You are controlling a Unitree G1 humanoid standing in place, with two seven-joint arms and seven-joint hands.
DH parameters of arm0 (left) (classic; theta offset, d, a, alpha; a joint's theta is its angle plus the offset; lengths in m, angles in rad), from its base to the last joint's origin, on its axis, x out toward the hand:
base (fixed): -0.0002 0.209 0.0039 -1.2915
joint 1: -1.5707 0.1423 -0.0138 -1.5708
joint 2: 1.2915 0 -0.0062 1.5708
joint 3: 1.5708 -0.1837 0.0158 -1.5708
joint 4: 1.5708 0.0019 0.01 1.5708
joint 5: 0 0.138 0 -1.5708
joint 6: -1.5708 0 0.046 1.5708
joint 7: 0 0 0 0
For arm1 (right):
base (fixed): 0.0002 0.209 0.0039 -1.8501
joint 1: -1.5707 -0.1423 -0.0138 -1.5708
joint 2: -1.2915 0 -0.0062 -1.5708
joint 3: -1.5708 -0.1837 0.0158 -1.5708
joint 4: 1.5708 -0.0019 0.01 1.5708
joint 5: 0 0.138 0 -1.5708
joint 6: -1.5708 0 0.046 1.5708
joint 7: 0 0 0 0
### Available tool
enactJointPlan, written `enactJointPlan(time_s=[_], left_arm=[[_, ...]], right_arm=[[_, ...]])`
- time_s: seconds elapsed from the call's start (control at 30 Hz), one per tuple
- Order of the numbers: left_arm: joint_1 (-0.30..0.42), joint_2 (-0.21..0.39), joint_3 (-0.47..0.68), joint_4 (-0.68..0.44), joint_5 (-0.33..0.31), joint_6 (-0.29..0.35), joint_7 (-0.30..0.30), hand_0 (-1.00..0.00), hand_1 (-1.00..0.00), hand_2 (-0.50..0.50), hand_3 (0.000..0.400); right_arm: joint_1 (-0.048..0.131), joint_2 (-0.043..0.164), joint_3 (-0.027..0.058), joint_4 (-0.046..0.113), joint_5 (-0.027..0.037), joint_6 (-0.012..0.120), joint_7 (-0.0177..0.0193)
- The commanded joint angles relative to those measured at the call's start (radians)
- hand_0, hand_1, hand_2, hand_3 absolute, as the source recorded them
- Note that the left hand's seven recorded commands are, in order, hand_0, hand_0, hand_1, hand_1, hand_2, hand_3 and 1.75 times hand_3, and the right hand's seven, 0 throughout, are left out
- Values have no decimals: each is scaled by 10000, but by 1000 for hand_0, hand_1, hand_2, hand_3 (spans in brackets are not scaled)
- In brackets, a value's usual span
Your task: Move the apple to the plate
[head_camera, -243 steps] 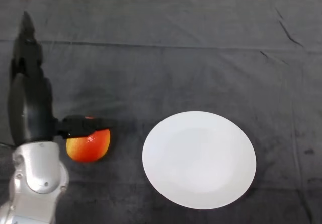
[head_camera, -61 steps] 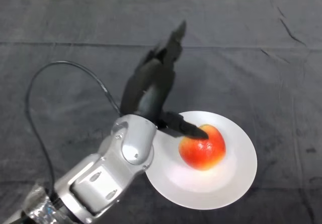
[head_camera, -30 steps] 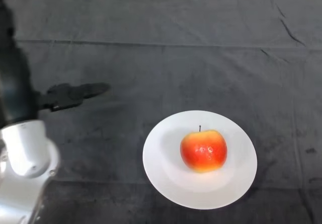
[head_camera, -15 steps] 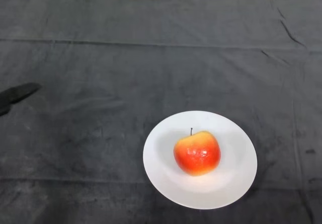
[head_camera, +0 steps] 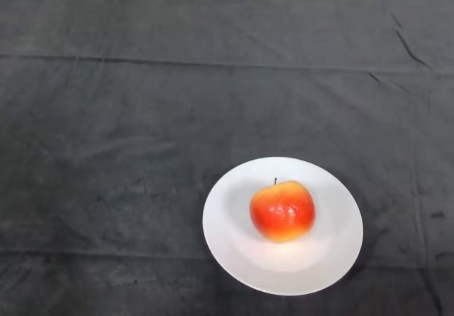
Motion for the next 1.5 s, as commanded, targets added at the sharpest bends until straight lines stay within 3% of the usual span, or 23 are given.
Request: enactJointPlan(time_s=[0.03, 0.53, 1.5], left_arm=[[363, 365, 391, -601, -37, -315, -69, 0, 0, 0, 0], [229, -4, 608, -319, 390, -348, 193, 0, 0, 0, 0], [162, -151, 602, -389, 469, -309, -29, 0, 0, 0, 0]], right_arm=[[-135, -226, -23, -38, 196, -11, -8], [-137, -227, -25, -34, 198, -11, -8], [-136, -226, -24, -36, 198, -11, -8]])
